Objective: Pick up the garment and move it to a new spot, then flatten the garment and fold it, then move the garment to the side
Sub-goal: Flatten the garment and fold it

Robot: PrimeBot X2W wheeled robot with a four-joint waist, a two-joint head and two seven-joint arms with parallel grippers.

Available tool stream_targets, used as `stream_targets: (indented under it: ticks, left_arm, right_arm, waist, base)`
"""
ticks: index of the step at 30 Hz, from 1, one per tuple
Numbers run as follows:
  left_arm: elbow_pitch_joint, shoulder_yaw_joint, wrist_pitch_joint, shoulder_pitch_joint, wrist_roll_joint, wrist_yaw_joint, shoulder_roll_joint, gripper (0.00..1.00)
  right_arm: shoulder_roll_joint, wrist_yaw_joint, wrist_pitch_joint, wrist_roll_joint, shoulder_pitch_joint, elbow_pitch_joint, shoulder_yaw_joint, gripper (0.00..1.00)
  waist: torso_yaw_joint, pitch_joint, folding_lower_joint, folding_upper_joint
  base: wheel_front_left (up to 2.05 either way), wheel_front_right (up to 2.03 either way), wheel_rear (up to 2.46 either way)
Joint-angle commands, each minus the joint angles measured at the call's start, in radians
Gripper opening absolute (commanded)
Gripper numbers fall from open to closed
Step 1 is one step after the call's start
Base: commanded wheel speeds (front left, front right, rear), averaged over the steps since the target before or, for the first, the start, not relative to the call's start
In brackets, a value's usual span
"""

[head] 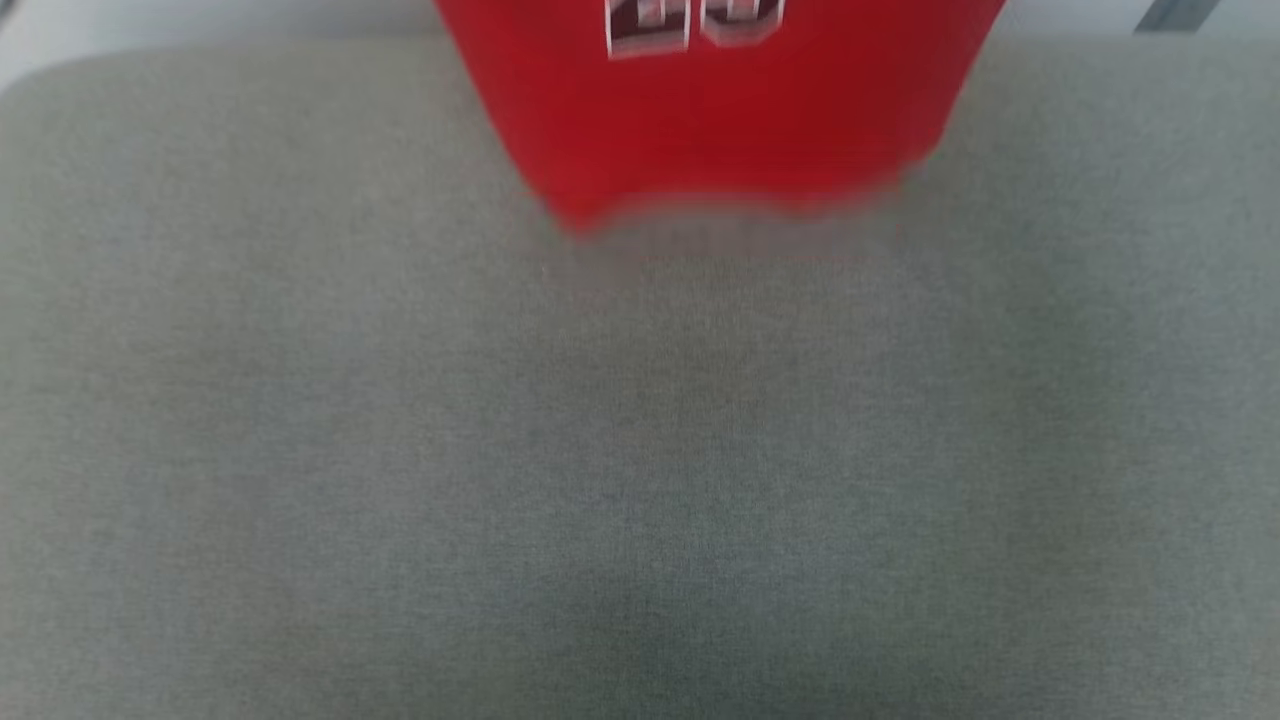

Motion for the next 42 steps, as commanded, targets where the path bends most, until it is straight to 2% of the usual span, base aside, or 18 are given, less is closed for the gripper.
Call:
stream_targets:
  ticks: [1, 5, 12, 16, 21, 25, 30, 35, 39, 42]
  left_arm:
    - [0.009, 0.005, -0.053, -0.027, 0.022, 0.014, -0.005, 0.00]
    - [0.036, 0.013, -0.153, -0.044, 0.032, 0.010, -0.027, 0.00]
    - [0.115, 0.009, -0.170, 0.062, 0.005, -0.056, -0.071, 0.00]
    - [0.151, -0.018, -0.118, 0.144, -0.011, -0.096, -0.094, 0.00]
    - [0.132, -0.040, -0.019, 0.271, -0.079, -0.109, -0.105, 0.00]
    - [0.025, -0.083, 0.084, 0.390, -0.145, -0.110, -0.053, 0.00]
    - [-0.125, -0.120, 0.174, 0.551, -0.237, -0.110, 0.041, 0.00]
    - [-0.275, -0.131, 0.210, 0.721, -0.299, -0.110, 0.143, 0.00]
    - [-0.429, -0.143, 0.231, 0.853, -0.321, -0.060, 0.223, 0.00]
    - [-0.558, -0.152, 0.260, 0.954, -0.344, 0.001, 0.292, 0.00]
  right_arm:
    - [0.003, 0.000, -0.048, -0.034, -0.028, 0.024, -0.013, 0.00]
    - [0.017, 0.000, -0.142, -0.149, -0.070, 0.100, -0.045, 0.00]
    - [0.050, 0.000, -0.164, -0.198, 0.002, 0.250, -0.025, 0.00]
    - [0.060, 0.000, -0.158, -0.141, 0.073, 0.328, 0.006, 0.00]
    - [0.078, 0.000, -0.126, -0.043, 0.185, 0.361, 0.094, 0.00]
    - [0.082, 0.000, -0.093, 0.073, 0.306, 0.320, 0.220, 0.00]
    - [-0.011, 0.000, -0.025, 0.260, 0.467, 0.135, 0.417, 0.00]
    - [-0.205, 0.000, 0.068, 0.462, 0.626, -0.174, 0.604, 0.00]
    - [-0.371, 0.000, 0.120, 0.575, 0.742, -0.407, 0.688, 0.00]
    - [-0.480, 0.000, 0.155, 0.624, 0.809, -0.552, 0.730, 0.00]
  waist:
    - [-0.001, 0.037, 0.0000, 0.0000]
    - [0.006, 0.069, 0.0000, 0.0000]
    - [0.025, 0.071, 0.0000, 0.0000]
    - [0.044, 0.042, 0.0000, 0.0000]
    - [0.063, -0.015, 0.0000, 0.0000]
    - [0.071, -0.068, 0.0000, 0.0000]
    - [0.073, -0.124, 0.0000, 0.0000]
    - [0.079, -0.160, 0.0000, 0.0000]
    - [0.086, -0.170, 0.0000, 0.0000]
    - [0.087, -0.170, 0.0000, 0.0000]
  base:
    - [0.00, 0.00, 0.00]
    - [0.00, 0.00, 0.00]
    - [0.00, 0.00, 0.00]
    - [0.00, 0.00, 0.00]
    - [0.00, 0.00, 0.00]
    - [0.00, 0.00, 0.00]
    - [0.00, 0.00, 0.00]
    - [0.00, 0.00, 0.00]
    - [0.00, 0.00, 0.00]
    - [0.00, 0.00, 0.00]
